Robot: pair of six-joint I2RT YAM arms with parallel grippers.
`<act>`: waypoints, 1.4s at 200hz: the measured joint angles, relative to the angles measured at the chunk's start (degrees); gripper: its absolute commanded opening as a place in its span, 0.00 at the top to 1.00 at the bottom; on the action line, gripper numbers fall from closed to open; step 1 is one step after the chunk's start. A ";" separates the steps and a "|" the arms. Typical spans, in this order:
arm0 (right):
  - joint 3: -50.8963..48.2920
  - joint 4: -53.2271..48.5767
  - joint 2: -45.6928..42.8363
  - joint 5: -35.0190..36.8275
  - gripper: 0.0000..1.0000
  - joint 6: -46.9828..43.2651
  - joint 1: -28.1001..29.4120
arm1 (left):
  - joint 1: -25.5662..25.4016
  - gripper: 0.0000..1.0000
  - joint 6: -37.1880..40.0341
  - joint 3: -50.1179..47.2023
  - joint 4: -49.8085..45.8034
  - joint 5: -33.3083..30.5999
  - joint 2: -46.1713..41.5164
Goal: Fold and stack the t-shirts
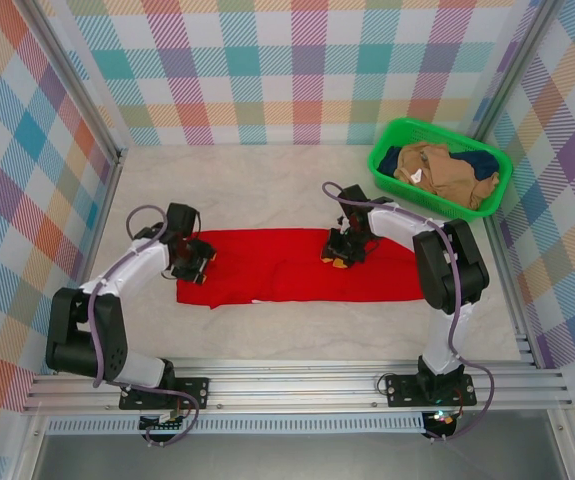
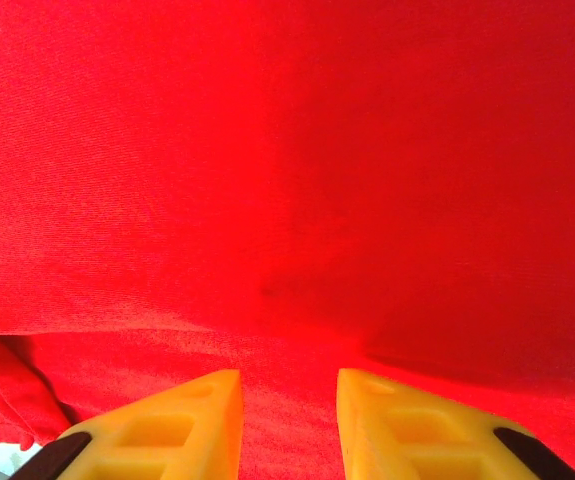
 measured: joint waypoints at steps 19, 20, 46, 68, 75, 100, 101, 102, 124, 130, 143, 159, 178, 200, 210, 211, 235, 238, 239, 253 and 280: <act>0.00 0.02 0.00 0.00 0.70 -0.02 0.00 | 0.00 0.52 -6.43 -0.50 1.70 0.33 0.52; 0.00 0.02 0.00 0.00 0.70 0.00 0.00 | 0.00 0.52 -6.58 -0.50 1.79 0.33 0.57; 0.00 0.02 0.00 0.00 0.70 -0.02 0.00 | 0.00 0.52 -12.26 -1.20 5.62 1.05 2.32; 0.00 0.02 0.00 0.00 0.70 -0.02 0.00 | 0.00 0.54 -15.04 -1.18 7.72 1.22 4.04; 0.00 0.02 0.00 0.00 0.70 -0.04 0.00 | 0.00 0.56 -15.69 -1.18 8.41 1.29 4.70; 0.00 0.00 0.00 0.04 0.70 -0.04 0.00 | 0.00 0.66 -17.73 -1.18 9.97 2.05 6.73; -0.02 0.00 0.00 0.04 0.70 -0.04 0.00 | 0.00 0.66 -17.75 -1.18 10.01 2.10 6.78; 0.00 0.02 0.00 0.04 0.70 -0.04 0.00 | 0.00 0.67 -17.92 -1.18 10.03 2.08 6.86; 0.00 -0.02 0.00 0.50 0.70 -0.02 0.00 | 0.00 0.77 -18.75 -1.14 10.08 2.27 7.26; 0.00 -0.02 0.00 0.81 0.70 -0.04 0.00 | 0.00 0.82 -18.78 -1.07 10.03 2.23 7.26; 0.00 -0.20 0.02 1.53 0.71 -0.02 -0.02 | 0.00 0.89 -18.97 -0.79 9.81 2.16 7.26; 0.00 -0.70 0.17 2.75 0.71 -0.02 -0.15 | 0.17 0.96 -19.10 -0.28 9.01 1.77 7.26; 0.13 -1.53 1.18 4.02 0.72 -0.02 -0.59 | 0.70 0.99 -18.23 0.46 7.63 1.62 7.26; 1.57 -3.08 2.56 4.26 0.72 0.00 -1.14 | 2.01 1.00 -17.25 1.81 5.09 1.62 7.23; 2.10 -3.61 2.91 4.57 0.72 -0.02 -1.20 | 2.75 1.00 -16.61 2.62 3.58 1.64 7.23; 2.10 -3.65 2.91 4.57 0.72 0.00 -1.20 | 2.80 1.00 -16.61 2.67 3.54 1.64 7.23; 2.29 -3.93 3.04 4.61 0.72 0.00 -1.20 | 4.09 1.00 -15.45 4.37 1.16 1.86 7.23; 2.32 -3.98 3.04 4.61 0.72 -0.02 -1.20 | 4.15 1.00 -15.28 4.50 1.01 1.99 7.23; 2.32 -3.98 3.04 4.61 0.72 0.00 -1.20 | 4.17 1.00 -15.26 4.52 1.01 2.08 7.23; 2.38 -4.07 3.04 4.59 0.72 0.00 -1.20 | 4.20 1.00 -15.10 4.68 0.79 2.67 7.21; 2.38 -4.13 3.06 4.61 0.73 0.00 -1.20 | 4.24 1.00 -15.15 4.94 0.33 3.39 7.15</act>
